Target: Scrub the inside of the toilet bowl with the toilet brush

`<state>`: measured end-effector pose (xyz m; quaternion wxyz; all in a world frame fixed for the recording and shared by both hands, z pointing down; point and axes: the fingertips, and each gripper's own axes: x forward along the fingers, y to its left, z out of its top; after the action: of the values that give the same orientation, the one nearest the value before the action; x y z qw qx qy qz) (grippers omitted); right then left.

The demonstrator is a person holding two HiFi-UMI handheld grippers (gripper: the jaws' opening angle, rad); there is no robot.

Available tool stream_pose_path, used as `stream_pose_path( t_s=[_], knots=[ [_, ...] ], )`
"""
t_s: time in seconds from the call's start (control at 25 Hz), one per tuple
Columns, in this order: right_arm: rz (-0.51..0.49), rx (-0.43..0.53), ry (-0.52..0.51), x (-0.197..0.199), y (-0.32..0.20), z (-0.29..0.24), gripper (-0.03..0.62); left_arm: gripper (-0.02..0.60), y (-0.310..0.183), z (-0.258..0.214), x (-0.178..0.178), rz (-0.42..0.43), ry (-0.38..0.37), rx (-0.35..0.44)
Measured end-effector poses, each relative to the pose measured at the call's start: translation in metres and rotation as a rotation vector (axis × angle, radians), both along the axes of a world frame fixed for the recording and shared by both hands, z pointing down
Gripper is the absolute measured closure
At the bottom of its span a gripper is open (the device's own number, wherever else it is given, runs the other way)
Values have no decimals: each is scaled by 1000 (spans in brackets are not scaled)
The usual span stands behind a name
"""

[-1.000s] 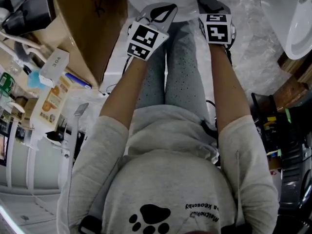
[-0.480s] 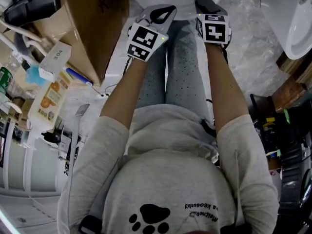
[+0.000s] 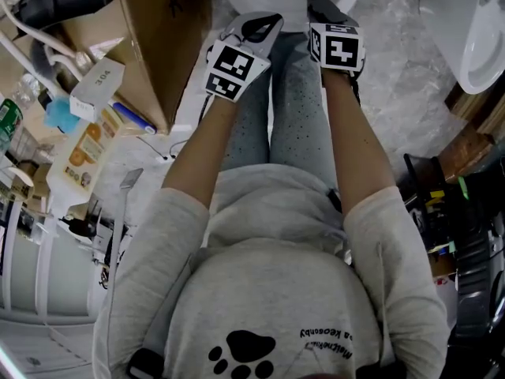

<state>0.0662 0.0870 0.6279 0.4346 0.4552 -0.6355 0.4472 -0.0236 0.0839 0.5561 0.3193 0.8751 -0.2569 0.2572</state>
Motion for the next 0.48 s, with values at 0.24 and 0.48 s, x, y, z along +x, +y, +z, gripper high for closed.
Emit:
stream_pose_path(
  t_s=[0.24,0.48],
  knots=[
    [111,-47,-23,3,-3,-14,442,583,3,-19,4,26,7,-4],
    [204,-19,-12,24,-17,-49,442,583,-12,-55,4,28,3,18]
  ],
)
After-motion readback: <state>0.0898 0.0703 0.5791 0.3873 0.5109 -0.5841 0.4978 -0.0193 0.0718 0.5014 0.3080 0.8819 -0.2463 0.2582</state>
